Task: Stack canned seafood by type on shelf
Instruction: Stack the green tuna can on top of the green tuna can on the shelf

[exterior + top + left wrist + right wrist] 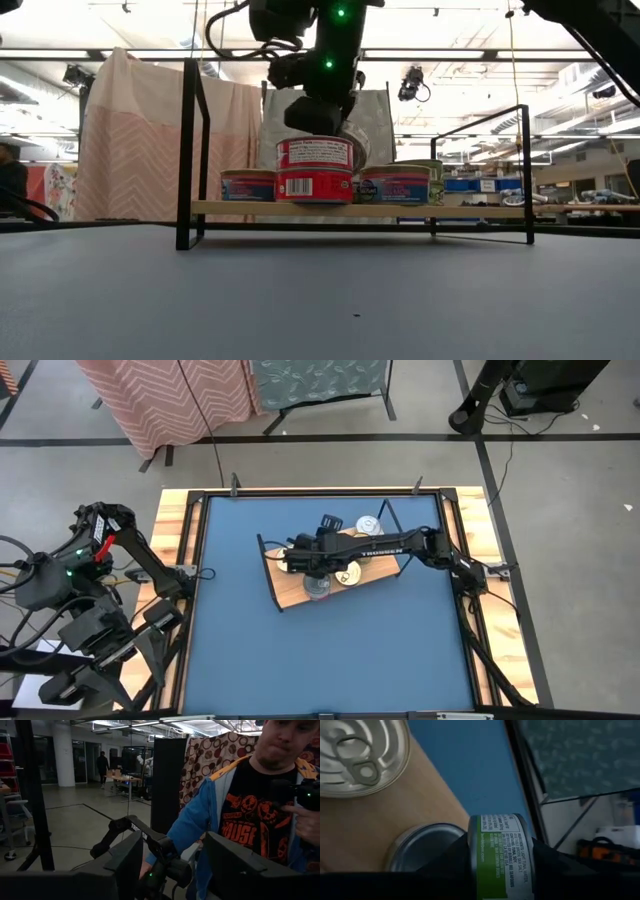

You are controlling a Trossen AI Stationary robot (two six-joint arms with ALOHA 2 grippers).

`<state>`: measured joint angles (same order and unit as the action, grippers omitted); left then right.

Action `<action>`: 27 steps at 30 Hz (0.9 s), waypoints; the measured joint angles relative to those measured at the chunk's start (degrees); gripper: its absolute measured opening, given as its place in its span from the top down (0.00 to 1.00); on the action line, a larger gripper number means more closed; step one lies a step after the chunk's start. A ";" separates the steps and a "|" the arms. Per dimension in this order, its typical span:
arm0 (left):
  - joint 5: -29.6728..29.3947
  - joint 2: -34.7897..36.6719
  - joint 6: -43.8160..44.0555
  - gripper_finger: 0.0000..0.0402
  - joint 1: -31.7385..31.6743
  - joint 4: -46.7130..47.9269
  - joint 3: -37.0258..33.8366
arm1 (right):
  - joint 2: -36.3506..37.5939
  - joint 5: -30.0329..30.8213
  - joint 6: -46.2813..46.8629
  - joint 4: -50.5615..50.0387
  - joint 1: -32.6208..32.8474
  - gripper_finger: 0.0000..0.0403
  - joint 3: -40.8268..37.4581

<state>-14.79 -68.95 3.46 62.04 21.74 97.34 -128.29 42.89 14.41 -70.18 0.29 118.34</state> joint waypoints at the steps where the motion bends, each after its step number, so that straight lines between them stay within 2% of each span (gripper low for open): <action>1: 0.00 0.00 0.00 0.46 0.00 0.00 0.00 | 0.00 0.63 0.00 0.16 0.10 0.62 0.00; 9: 0.00 0.00 0.00 0.46 0.00 -0.02 0.00 | 0.00 -1.10 0.20 1.62 0.05 0.62 0.00; 16: 0.00 -0.02 0.00 0.46 0.00 -0.03 0.00 | 0.00 -5.32 0.46 1.52 -0.30 0.58 0.00; 20: 0.00 -0.07 0.02 0.46 0.00 -0.02 0.00 | 0.00 -5.36 0.46 1.61 -0.30 0.58 0.00; 27: 0.00 -0.07 0.02 0.46 0.00 -0.02 0.00 | 0.00 -9.04 0.43 2.04 -0.30 0.57 0.04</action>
<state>-14.79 -69.01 3.49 62.04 21.71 97.34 -128.29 33.85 14.85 -68.14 -0.01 118.39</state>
